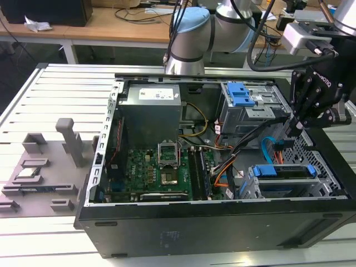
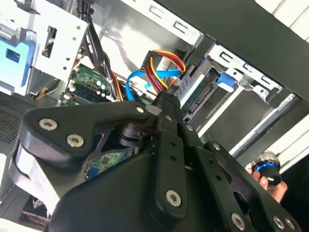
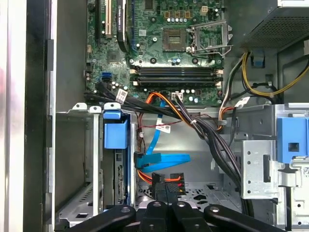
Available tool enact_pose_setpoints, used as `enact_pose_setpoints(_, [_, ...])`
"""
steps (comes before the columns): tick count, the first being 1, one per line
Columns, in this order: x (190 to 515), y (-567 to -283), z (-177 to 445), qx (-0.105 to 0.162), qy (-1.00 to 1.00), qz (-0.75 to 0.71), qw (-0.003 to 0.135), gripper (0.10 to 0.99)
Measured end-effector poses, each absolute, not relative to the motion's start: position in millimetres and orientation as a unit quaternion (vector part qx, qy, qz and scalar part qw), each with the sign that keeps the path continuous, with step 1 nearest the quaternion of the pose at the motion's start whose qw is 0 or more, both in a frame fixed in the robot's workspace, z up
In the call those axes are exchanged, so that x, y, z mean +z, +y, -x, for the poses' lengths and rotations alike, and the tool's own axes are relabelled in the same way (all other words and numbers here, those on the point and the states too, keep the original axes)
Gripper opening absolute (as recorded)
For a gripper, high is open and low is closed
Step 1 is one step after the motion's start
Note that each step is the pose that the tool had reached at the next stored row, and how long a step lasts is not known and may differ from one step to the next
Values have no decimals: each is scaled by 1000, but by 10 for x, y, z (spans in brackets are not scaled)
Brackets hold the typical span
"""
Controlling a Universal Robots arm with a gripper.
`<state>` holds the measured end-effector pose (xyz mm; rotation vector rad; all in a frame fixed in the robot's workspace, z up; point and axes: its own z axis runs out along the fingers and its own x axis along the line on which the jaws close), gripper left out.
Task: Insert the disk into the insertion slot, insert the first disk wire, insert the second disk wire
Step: 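Insert the first disk wire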
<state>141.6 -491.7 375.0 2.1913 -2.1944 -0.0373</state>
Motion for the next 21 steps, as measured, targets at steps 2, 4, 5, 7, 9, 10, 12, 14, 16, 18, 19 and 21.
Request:
enact_pose_setpoints(2, [3750, -4916, -1417, -12, -707, -706, 20, 106])
enact_pose_setpoints(4, [3750, -4916, -1417, -12, -707, -706, 20, 106])
enact_pose_setpoints(5, [3750, -4916, -1417, -12, -707, -706, 20, 106])
enact_pose_setpoints(7, [3750, -4916, -1417, -12, -707, -706, 20, 239])
enact_pose_setpoints(9, [3750, -4916, -1417, -12, -707, -706, 20, 239])
enact_pose_setpoints(10, [3748, -4916, -1417, -12, -707, -706, 20, 239])
enact_pose_setpoints(12, [3731, -4916, -1417, -12, -707, -706, 20, 239])
enact_pose_setpoints(14, [3700, -4916, -1417, -12, -707, -706, 21, 239])
enact_pose_setpoints(16, [3663, -4916, -1417, -11, -707, -706, 21, 239])
enact_pose_setpoints(18, [3595, -4916, -1417, -7, -707, -706, 26, 239])
enact_pose_setpoints(19, [3580, -4916, -1416, -3, -707, -706, 29, 239])
enact_pose_setpoints(21, [3555, -4919, -1412, 2, -708, -706, 34, 239])
